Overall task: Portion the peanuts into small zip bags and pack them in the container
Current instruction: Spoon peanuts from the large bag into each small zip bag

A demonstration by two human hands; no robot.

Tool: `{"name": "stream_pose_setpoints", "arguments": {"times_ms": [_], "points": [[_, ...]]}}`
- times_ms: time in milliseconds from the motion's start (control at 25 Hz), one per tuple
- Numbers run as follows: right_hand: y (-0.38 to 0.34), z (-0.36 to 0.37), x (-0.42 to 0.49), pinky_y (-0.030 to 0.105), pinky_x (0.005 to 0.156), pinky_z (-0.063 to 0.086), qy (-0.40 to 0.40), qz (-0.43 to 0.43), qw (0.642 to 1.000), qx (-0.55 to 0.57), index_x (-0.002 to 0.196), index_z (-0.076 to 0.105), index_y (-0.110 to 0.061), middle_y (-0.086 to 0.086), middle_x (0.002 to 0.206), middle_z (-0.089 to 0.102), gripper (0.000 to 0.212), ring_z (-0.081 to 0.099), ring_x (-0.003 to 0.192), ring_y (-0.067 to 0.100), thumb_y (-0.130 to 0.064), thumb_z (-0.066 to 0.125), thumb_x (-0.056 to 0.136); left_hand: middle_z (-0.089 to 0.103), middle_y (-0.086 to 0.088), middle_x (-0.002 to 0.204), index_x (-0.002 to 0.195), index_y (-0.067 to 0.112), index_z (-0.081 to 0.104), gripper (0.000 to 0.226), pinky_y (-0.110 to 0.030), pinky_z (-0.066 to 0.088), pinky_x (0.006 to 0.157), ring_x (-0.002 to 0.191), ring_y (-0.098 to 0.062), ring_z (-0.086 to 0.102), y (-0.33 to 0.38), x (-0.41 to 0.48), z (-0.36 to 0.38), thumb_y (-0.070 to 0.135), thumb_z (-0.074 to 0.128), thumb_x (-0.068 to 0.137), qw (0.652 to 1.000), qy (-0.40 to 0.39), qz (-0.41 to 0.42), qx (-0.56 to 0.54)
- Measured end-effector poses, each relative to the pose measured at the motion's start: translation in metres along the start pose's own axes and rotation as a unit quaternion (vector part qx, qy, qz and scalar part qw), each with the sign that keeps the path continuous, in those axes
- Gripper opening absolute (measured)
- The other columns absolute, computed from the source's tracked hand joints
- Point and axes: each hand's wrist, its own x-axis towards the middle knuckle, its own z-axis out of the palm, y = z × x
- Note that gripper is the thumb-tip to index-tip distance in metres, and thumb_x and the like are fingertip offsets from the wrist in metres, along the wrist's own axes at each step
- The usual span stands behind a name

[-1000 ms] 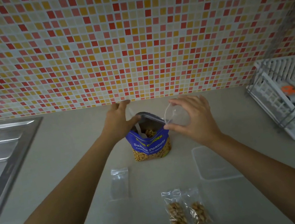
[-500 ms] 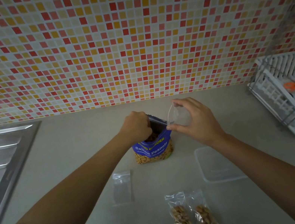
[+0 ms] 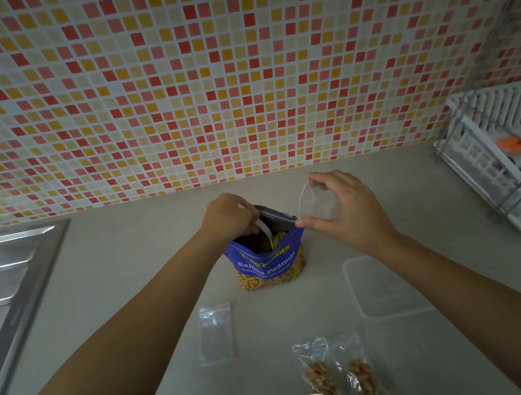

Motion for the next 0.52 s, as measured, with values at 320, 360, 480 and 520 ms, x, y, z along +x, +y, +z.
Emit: {"name": "stream_pose_setpoints", "arguments": {"times_ms": [320, 360, 480, 520], "points": [[-0.005, 0.001, 0.002, 0.024, 0.088, 0.039, -0.011, 0.001, 1.0, -0.003, 0.125, 0.053, -0.015, -0.003, 0.116, 0.06, 0.072, 0.052, 0.107, 0.013, -0.045, 0.078, 0.065, 0.067, -0.008, 0.072, 0.094, 0.005, 0.065, 0.01, -0.012, 0.049, 0.049, 0.057, -0.009, 0.061, -0.009, -0.004, -0.029, 0.012, 0.06, 0.088, 0.995, -0.012, -0.004, -0.103], [-0.006, 0.002, 0.0, 0.023, 0.088, 0.038, -0.013, 0.002, 1.0, -0.003, 0.125, 0.053, -0.015, -0.004, 0.116, 0.06, 0.072, 0.052, 0.107, 0.012, -0.045, 0.079, 0.065, 0.065, -0.007, 0.069, 0.094, 0.004, 0.065, 0.011, -0.013, 0.048, 0.05, 0.055, -0.008, 0.059, -0.012, -0.005, -0.032, 0.012, 0.059, 0.089, 0.995, -0.015, 0.001, -0.102], [-0.007, 0.006, -0.004, 0.022, 0.087, 0.036, -0.02, 0.001, 1.0, -0.004, 0.125, 0.053, -0.016, -0.005, 0.115, 0.06, 0.072, 0.052, 0.105, 0.012, -0.046, 0.079, 0.065, 0.062, -0.005, 0.066, 0.091, 0.005, 0.066, 0.011, -0.017, 0.044, 0.057, 0.06, -0.009, 0.053, -0.02, -0.007, -0.04, 0.011, 0.057, 0.091, 0.992, -0.007, -0.004, -0.123], [-0.007, 0.008, -0.005, 0.022, 0.086, 0.037, -0.023, 0.0, 1.0, -0.006, 0.126, 0.053, -0.015, -0.004, 0.115, 0.06, 0.073, 0.052, 0.105, 0.012, -0.046, 0.079, 0.065, 0.062, -0.005, 0.067, 0.09, 0.006, 0.065, 0.011, -0.018, 0.043, 0.059, 0.062, -0.009, 0.052, -0.023, -0.008, -0.043, 0.011, 0.056, 0.091, 0.991, -0.002, -0.01, -0.135]]}}
